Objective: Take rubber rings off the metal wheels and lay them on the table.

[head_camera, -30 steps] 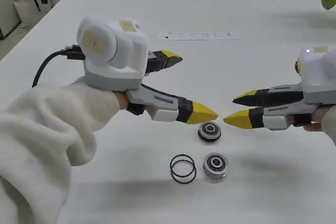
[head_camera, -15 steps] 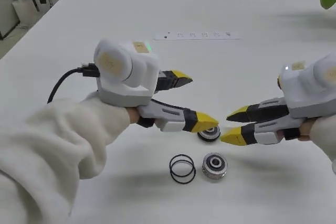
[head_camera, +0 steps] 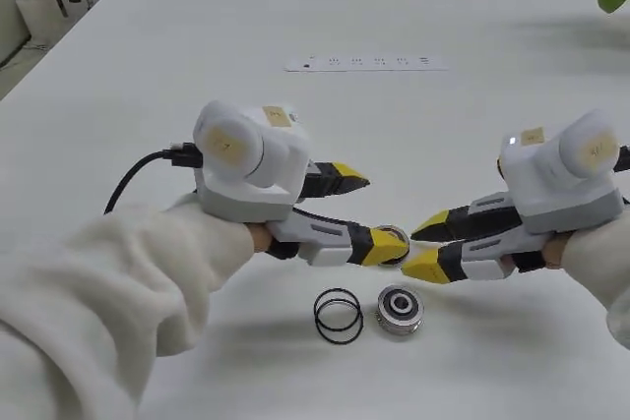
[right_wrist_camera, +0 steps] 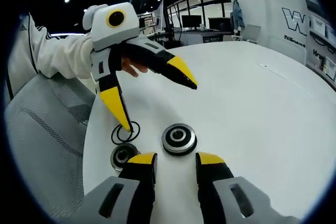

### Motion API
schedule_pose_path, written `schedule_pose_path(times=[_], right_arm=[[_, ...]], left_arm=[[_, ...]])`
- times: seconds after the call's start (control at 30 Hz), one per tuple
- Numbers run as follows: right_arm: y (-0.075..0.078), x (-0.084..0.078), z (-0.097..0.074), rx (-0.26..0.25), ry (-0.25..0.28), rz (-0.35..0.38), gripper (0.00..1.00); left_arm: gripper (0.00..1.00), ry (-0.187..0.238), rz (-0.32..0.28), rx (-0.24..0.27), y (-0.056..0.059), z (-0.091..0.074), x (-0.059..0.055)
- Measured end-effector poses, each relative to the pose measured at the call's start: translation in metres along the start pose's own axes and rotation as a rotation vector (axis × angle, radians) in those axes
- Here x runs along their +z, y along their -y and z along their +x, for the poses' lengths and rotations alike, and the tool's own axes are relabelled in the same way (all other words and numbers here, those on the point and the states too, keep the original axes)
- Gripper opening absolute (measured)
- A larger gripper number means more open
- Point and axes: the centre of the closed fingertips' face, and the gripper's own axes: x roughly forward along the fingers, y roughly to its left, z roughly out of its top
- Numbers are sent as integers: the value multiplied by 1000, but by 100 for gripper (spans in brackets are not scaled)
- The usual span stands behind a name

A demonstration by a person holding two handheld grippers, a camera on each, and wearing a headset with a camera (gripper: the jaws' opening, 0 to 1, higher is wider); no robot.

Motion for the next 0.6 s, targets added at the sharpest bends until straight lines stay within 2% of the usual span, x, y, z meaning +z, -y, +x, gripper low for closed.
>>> schedule_pose_path(times=[0.23, 0.33, 0.5, 0.6], right_arm=[[3, 2, 0, -6, 16, 14, 25], [3, 3, 0, -6, 22, 16, 24], [3, 3, 0, -7, 20, 12, 24], [3, 4, 0, -10, 23, 13, 23]], left_arm=[[42, -4, -4, -10, 3, 8, -7], [38, -32, 7, -1, 3, 13, -15], [29, -36, -5, 10, 2, 17, -19], [25, -60, 2, 13, 2, 19, -26]])
